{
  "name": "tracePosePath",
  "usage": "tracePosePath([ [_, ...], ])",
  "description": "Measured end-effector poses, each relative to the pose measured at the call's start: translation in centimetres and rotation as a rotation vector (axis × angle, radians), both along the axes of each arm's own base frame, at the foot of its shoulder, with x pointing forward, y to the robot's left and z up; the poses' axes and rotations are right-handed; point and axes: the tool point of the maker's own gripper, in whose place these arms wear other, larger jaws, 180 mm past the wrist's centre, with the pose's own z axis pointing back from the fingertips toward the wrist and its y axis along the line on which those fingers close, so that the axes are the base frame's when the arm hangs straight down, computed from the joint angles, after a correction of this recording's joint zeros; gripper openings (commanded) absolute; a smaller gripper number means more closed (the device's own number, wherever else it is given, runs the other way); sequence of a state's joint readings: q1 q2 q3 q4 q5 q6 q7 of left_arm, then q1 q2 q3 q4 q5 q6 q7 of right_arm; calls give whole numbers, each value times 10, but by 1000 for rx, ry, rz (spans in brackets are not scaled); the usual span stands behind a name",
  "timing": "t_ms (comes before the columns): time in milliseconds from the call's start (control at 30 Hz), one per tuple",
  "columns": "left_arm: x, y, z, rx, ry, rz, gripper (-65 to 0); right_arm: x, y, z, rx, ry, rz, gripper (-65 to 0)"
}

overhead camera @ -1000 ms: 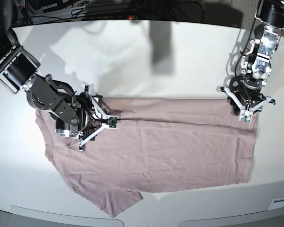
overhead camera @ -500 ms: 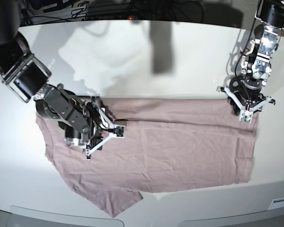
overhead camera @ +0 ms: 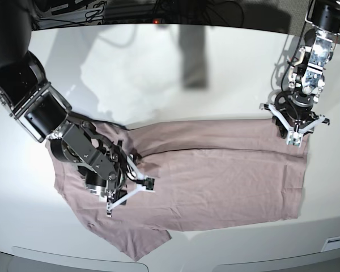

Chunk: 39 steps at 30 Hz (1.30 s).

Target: Fold the T-shirt properly

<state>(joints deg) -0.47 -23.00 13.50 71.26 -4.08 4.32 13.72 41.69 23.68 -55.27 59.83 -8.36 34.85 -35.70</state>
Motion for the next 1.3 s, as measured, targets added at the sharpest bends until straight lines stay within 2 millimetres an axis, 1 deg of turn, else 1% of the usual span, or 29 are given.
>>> tracePosePath([
  [133, 0, 0, 0, 0, -1, 0, -448, 16, 12, 11, 96, -113, -21, -329],
  [200, 0, 0, 0, 0, -1, 0, -448, 22, 14, 17, 130, -170, -51, -329],
  [267, 0, 0, 0, 0, -1, 0, -448, 35, 8, 30, 153, -283, -136, -329],
  [333, 0, 0, 0, 0, -1, -1, -448, 50, -2, 52, 144, -442, -222, -329],
  [400, 0, 0, 0, 0, 0, 0, -448, 56, -10, 67, 158, -533, -321, -329],
  [433, 0, 0, 0, 0, -1, 0, -448, 57, -12, 70, 165, -542, -348, -329],
  [567, 0, 0, 0, 0, -1, 0, -448, 44, -2, 59, 284, -477, -411, -329],
  [633, 0, 0, 0, 2, 1, 0, -448, 36, 4, 59, 384, -455, -458, -329],
  [700, 0, 0, 0, 2, 0, 0, -448, 30, 7, 67, 504, -439, -520, -329],
  [800, 0, 0, 0, 1, 0, 0, -448, 21, 11, 85, 708, -378, -569, -329],
  [867, 0, 0, 0, 1, -1, -1, -448, 11, 10, 91, 831, -315, -590, -329],
  [967, 0, 0, 1, 0, -4, -1, -448, -4, -4, 86, 967, -212, -643, -329],
  [1033, 0, 0, 1, 0, -3, 0, -448, -14, -24, 79, 1003, -190, -694, -329],
  [1100, 0, 0, 1, 1, -2, 0, -448, -26, -49, 66, 973, -198, -734, -329],
  [1167, 0, 0, 1, 2, -2, -1, -448, -44, -73, 47, 875, -206, -760, -329],
  [1200, 0, 0, 1, 2, -2, 0, -448, -53, -80, 37, 848, -197, -769, -329],
  [1233, 1, 0, 1, 1, -5, -2, -448, -62, -82, 29, 830, -178, -773, -329],
  [1300, 1, 0, 1, 1, -8, -3, -448, -74, -81, 16, 826, -154, -778, -329],
])
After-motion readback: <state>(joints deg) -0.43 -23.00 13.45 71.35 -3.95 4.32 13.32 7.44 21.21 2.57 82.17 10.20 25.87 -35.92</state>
